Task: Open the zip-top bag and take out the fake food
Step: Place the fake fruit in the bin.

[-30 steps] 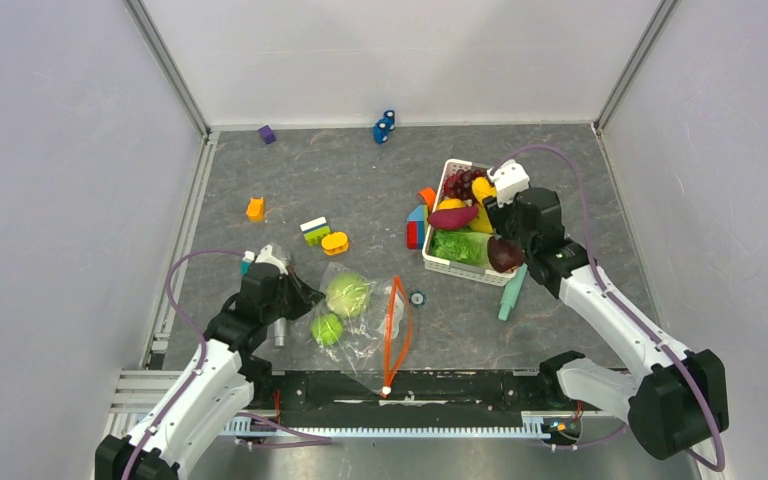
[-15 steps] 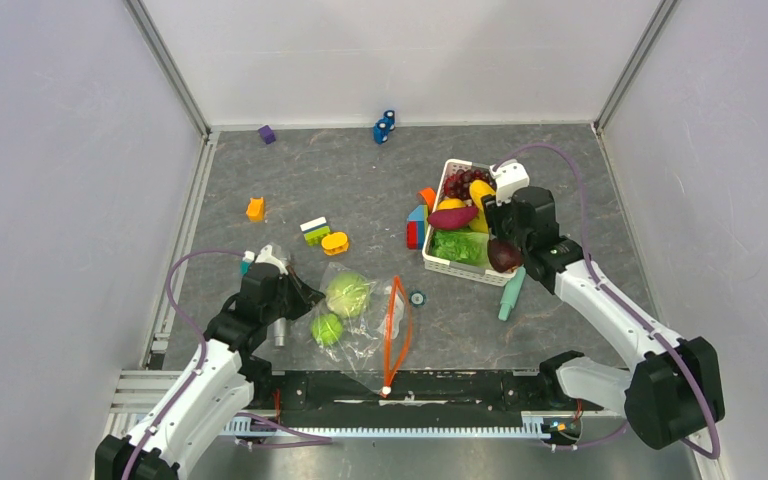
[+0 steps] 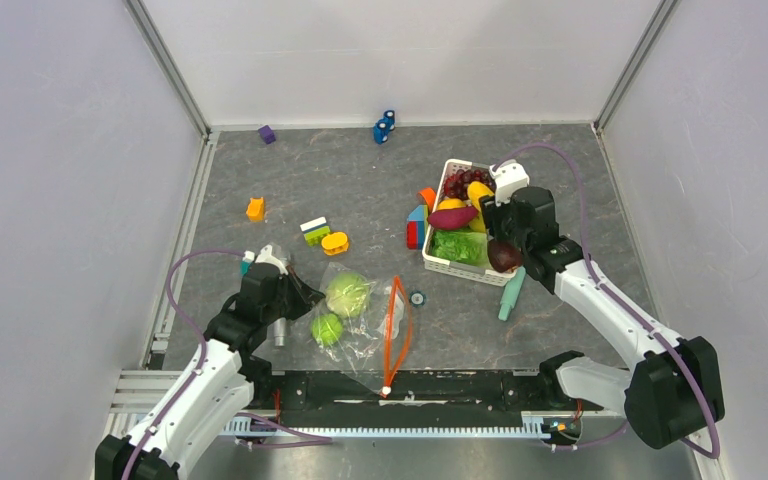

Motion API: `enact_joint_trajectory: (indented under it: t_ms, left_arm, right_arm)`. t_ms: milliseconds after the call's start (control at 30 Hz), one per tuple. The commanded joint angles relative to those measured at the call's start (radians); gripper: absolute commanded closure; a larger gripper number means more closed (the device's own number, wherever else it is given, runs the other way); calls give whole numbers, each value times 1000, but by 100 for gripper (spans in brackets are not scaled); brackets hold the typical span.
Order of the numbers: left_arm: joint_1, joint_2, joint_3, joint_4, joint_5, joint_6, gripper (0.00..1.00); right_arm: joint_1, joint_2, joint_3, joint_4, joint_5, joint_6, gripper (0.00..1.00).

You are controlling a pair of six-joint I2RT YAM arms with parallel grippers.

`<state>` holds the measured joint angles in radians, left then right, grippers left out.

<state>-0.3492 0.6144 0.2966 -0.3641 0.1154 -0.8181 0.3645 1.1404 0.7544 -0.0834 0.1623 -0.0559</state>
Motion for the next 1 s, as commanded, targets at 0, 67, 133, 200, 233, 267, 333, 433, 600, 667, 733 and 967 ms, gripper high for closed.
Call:
enact_joint_trajectory:
  t_ms: [0,67,133,200,233,267,333,433,600,667,733,967]
  left_arm:
    - [-1,-4,10,14,15,25,98]
    - [-2,-4,10,15,16,25,98]
    - [-2,-6,10,14,15,25,98]
    - [-1,-5,10,13,15,25,98]
    - [-1,-5,10,14,15,25,98]
    - [-2,-5,10,14,15,25,98]
    - [-1,-5,10,14,15,25,98]
    - [-1,-5,10,13,16,24,98]
    - [-1,-4,10,14,15,25,98]
    - [-2,-4,10,14,15,25,98]
    - [-1,-2,12,14,15,26,98]
    - [-1,5,17,17,15,27,98]
  right_arm:
    - [-5,-12,17,29,-9,5,42]
    - [-4,-14,19,24,-9,4,39]
    - [-5,-17,22,19,-13,3,36]
    - [-5,-23,23,14,-19,2,34]
    - [-4,-26,23,12,-22,2,34]
    - [-4,-29,24,9,-23,2,33]
    - [-5,-34,26,3,-28,2,32]
    - [-4,-48,32,-7,-30,1,31]
    - [-4,-77,53,-31,-28,-8,29]
    - [-4,-89,63,-40,-19,-13,29]
    - [-5,-103,74,-51,-14,-12,29]
    - [-4,-136,133,-105,-39,34,23]
